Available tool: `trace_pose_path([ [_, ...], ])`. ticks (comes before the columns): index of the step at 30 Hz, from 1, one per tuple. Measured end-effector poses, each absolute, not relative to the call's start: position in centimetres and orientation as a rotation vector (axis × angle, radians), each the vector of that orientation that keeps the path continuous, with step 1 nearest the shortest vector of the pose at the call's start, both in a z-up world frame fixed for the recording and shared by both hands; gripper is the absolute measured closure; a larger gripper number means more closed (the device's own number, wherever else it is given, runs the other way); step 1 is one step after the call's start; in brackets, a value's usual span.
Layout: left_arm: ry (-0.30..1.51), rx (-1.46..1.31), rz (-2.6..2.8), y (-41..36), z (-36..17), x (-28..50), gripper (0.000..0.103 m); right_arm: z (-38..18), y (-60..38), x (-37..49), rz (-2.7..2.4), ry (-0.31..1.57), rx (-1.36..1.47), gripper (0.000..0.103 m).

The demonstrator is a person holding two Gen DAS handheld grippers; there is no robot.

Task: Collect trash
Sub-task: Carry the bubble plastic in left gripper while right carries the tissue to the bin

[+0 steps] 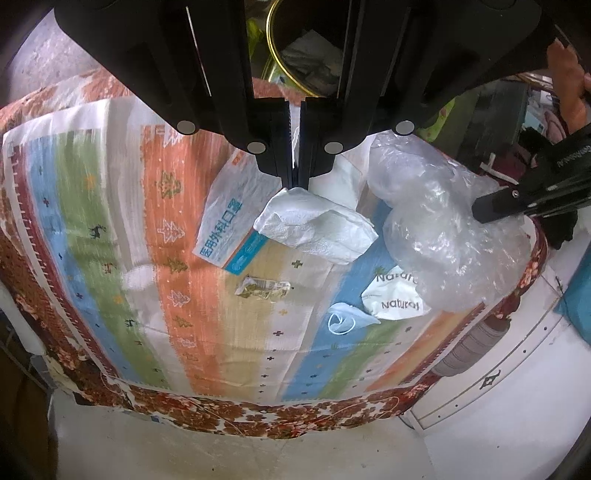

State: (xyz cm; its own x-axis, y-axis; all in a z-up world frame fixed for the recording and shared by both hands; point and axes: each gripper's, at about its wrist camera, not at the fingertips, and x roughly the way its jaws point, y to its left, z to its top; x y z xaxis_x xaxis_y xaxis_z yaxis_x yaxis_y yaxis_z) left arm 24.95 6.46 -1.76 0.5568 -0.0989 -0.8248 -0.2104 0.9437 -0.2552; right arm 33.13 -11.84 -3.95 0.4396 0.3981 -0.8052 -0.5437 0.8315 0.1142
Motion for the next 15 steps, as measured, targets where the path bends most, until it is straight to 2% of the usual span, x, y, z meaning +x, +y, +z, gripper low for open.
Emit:
trace_pose_path([
  [15, 0.927, -0.385, 0.026, 5.8, 0.0, 20.6, 0.097, -2.6, -13.6, 28.6, 0.59, 0.948, -0.151, 0.101],
])
